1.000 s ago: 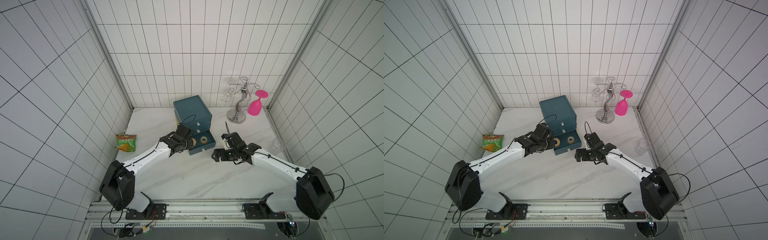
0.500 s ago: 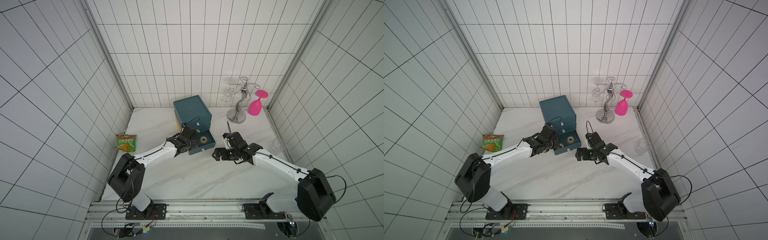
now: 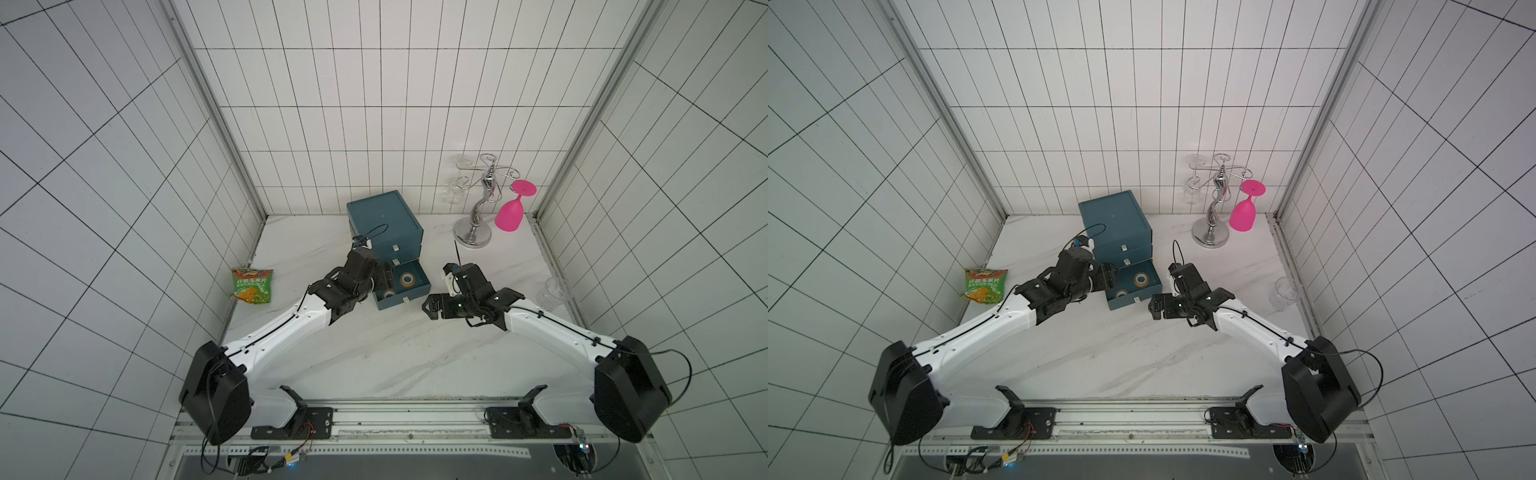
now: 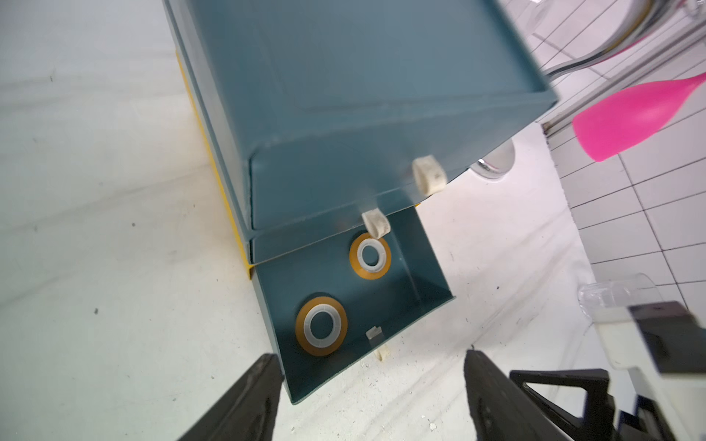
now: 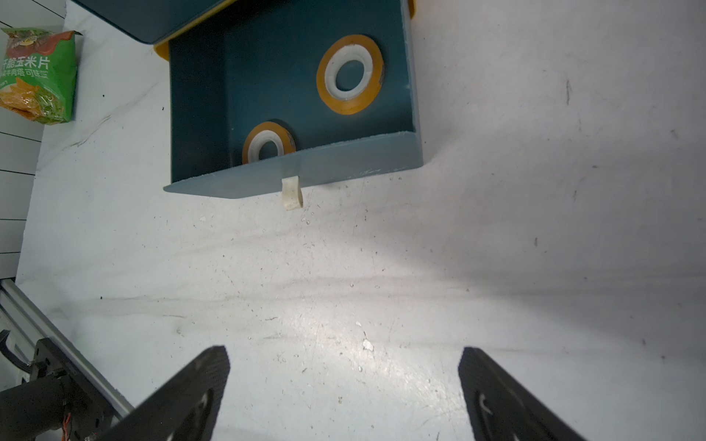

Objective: Place the transparent tape into the drawer according to color
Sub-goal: Place the tape in the drawer, then close the drawer in the storage box.

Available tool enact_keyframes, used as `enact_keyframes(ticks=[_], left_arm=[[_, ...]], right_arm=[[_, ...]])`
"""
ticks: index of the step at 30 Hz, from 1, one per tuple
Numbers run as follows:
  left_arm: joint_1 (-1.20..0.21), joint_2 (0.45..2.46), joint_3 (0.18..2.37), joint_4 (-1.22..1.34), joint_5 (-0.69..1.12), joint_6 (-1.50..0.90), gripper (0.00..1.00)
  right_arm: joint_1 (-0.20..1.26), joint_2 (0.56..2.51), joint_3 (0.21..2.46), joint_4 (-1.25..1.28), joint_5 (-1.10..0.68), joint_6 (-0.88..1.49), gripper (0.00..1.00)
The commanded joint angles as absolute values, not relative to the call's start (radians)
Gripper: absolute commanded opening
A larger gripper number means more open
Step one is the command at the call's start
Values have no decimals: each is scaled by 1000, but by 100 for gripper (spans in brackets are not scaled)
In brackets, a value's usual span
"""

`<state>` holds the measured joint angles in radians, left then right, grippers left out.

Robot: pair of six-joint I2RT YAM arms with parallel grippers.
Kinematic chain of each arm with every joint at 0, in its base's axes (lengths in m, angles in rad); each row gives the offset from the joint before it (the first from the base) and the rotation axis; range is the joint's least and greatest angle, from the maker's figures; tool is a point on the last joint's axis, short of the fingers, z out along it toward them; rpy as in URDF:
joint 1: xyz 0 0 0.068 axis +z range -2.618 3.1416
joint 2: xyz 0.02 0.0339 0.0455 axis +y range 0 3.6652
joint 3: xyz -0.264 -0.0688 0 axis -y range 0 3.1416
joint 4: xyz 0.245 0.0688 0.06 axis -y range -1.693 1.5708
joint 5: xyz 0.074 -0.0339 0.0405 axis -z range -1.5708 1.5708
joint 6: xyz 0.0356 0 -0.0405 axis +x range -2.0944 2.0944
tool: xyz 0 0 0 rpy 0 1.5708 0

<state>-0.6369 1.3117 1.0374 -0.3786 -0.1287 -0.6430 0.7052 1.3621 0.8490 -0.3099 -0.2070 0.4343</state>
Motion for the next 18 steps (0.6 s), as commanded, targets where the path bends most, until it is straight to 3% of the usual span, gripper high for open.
enact_keyframes(ticks=[1,5,18], left_arm=[[-590,1293,1105,-401,-75,-618,89],[-513,1333,1207,-452,-37,-572,98],[-336,1615,1473,-492,149,-503,98]], right_arm=[[727,1390,823,-219,-182,394,99],[750,1423,805,-125,-161,388,99],[840,1557,800,102,-30,310,98]])
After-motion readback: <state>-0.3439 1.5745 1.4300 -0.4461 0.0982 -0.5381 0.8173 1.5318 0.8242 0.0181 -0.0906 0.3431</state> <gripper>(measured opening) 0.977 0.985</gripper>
